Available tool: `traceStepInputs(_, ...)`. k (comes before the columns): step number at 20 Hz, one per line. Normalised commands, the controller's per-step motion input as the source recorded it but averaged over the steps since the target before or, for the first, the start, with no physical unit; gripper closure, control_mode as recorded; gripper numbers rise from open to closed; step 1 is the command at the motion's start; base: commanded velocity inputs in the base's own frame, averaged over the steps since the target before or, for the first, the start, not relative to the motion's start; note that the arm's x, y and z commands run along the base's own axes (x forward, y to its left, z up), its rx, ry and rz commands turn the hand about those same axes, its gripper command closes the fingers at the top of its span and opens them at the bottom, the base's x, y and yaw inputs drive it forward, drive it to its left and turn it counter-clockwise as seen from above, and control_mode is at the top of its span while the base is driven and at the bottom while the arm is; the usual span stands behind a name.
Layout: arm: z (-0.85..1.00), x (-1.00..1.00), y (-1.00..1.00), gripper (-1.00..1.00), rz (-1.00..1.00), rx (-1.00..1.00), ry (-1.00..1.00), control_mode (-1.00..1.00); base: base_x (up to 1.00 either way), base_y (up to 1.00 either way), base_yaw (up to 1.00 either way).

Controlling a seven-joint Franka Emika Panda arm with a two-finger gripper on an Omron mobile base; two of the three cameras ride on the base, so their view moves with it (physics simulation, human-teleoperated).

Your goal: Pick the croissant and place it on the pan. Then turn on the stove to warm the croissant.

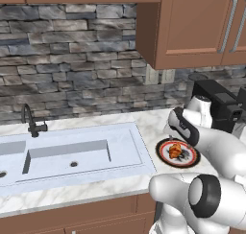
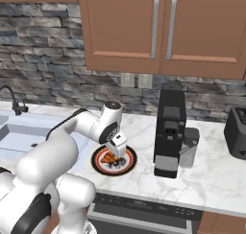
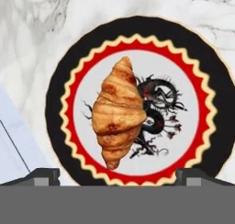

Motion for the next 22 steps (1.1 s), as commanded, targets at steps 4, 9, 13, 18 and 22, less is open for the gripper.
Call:
traceStepInputs(4,-0.15,0.11,0.0,-1.0,-0.07,0.0,0.0,-1.0,0.0,0.0,0.0)
traceStepInputs(9,-0.22,0.15,0.0,-1.0,-0.06,0.0,0.0,-1.0,0.0,0.0,0.0)
traceStepInputs(13,-0.28,0.2,0.0,-1.0,-0.05,0.0,0.0,-1.0,0.0,0.0,0.0)
traceStepInputs(18,-0.19,0.19,0.0,-1.0,-0.03,0.0,0.0,-1.0,0.0,0.0,0.0)
traceStepInputs(22,-0.06,0.09,-0.05,-1.0,-0.01,0.0,0.0,-1.0,0.0,0.0,0.0)
